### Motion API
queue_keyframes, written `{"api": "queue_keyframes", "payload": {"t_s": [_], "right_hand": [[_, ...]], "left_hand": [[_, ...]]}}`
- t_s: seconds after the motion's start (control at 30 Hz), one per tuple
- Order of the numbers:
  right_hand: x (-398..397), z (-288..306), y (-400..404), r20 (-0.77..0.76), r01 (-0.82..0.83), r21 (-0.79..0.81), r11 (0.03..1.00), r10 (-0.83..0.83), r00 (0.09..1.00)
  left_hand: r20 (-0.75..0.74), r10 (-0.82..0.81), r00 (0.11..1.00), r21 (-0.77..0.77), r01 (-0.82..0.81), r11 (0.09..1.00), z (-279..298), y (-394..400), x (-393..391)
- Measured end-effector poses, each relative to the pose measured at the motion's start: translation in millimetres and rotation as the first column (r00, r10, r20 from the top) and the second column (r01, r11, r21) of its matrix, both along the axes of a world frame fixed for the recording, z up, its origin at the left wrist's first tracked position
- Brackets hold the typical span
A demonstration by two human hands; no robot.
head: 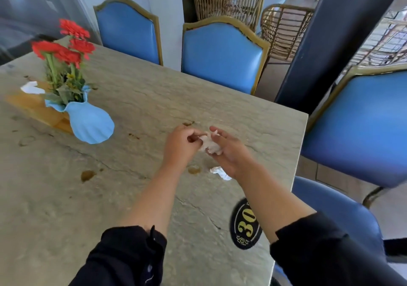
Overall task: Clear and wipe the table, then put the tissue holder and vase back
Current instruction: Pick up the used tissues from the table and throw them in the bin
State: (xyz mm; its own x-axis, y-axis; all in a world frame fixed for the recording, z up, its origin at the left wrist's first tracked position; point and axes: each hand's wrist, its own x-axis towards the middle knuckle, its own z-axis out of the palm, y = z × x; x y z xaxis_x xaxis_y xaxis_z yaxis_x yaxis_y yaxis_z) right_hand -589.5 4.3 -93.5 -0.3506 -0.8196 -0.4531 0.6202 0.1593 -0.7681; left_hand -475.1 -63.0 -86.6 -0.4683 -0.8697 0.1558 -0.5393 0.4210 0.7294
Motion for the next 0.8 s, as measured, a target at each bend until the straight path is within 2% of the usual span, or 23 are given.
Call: {"api": "queue_keyframes", "payload": {"t_s": [0.1, 0.23, 0.3, 0.37, 0.43, 0.57, 0.67, 0.8], "right_hand": [[3.6, 5.7, 20.0, 0.025, -0.011, -0.033, 0.999, 0.012, 1.0], [-4.1, 9.8, 51.1, 0.011, 0.127, 0.03, 0.991, -0.127, 0.992], [-11.2, 10.2, 69.5, -0.004, 0.178, 0.057, 0.982, -0.178, 0.984], [-16.0, 13.0, 88.8, -0.009, 0.184, 0.052, 0.981, -0.184, 0.983], [-21.3, 13.0, 106.9, -0.011, 0.187, 0.065, 0.98, -0.186, 0.982], [-32.2, 6.9, 136.6, -0.029, 0.178, 0.11, 0.978, -0.176, 0.984], [-36.5, 4.9, 154.8, 0.02, 0.183, 0.118, 0.976, -0.187, 0.982], [-36.3, 4.5, 175.4, 0.113, 0.182, 0.1, 0.978, -0.192, 0.975]], "left_hand": [[-0.123, 0.038, 0.992, 0.111, -0.024, 0.993, 10.8, 28.4, -0.8], [-0.141, 0.043, 0.989, 0.18, -0.017, 0.984, 9.1, 62.1, -4.1], [-0.035, 0.003, 0.999, 0.093, 0.0, 0.996, -2.3, 72.9, -7.4], [0.19, -0.075, 0.979, -0.005, 0.078, 0.997, -16.8, 81.3, -12.9], [0.326, -0.103, 0.94, -0.01, 0.112, 0.994, -27.4, 89.1, -18.4], [0.308, -0.026, 0.951, -0.013, 0.032, 0.999, -34.4, 102.8, -22.5], [0.313, 0.019, 0.95, 0.012, -0.024, 1.0, -27.4, 110.9, -23.4], [0.136, 0.014, 0.991, 0.249, -0.047, 0.967, -8.3, 136.0, -24.8]]}}
